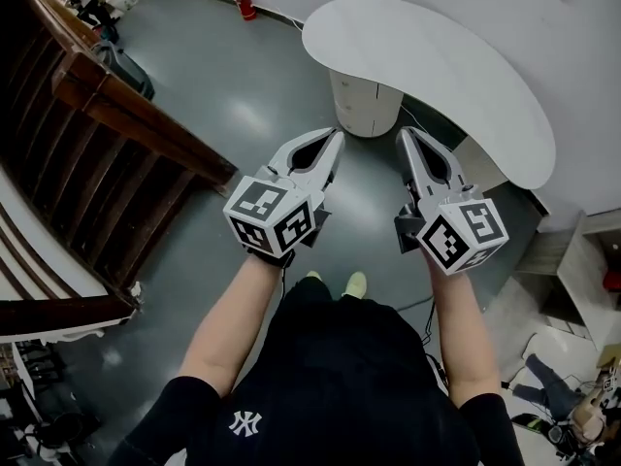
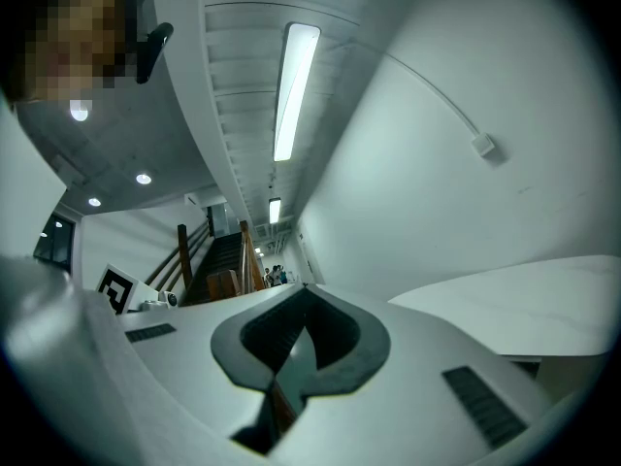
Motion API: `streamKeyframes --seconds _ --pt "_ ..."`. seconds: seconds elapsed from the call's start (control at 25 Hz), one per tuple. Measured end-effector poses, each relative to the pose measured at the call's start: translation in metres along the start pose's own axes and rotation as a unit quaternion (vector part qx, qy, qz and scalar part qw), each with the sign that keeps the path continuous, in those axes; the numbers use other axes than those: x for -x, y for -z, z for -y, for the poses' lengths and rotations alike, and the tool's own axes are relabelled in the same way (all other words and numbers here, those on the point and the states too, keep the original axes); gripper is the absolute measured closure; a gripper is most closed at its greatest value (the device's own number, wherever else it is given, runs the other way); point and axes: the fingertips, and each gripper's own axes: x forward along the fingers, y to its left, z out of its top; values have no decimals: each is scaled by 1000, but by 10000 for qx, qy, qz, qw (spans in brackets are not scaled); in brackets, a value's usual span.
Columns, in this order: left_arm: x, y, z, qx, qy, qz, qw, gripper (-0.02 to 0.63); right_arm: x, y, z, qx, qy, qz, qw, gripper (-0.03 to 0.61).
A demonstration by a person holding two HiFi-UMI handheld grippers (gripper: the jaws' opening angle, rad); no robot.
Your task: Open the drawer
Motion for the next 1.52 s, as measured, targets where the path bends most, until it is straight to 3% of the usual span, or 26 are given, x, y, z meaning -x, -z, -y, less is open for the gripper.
streamKeyframes --seconds 0.24,0.52,1.08,1.52 --pt "-50 11 -6 -4 -70 -129 9999 603 -19 1 51 -120 -26 -86 9999 563" --pt "-39 22 -33 32 -117 -185 9998 604 -41 23 36 -160 -42 -254 9995 563" --pt "-122 36 -173 -105 -1 -187 9998 604 -199 68 71 -148 24 -703 9974 563" --pt "-196 89 -268 -85 140 -361 9992 603 -287 123 127 -278 346 -945 9945 563"
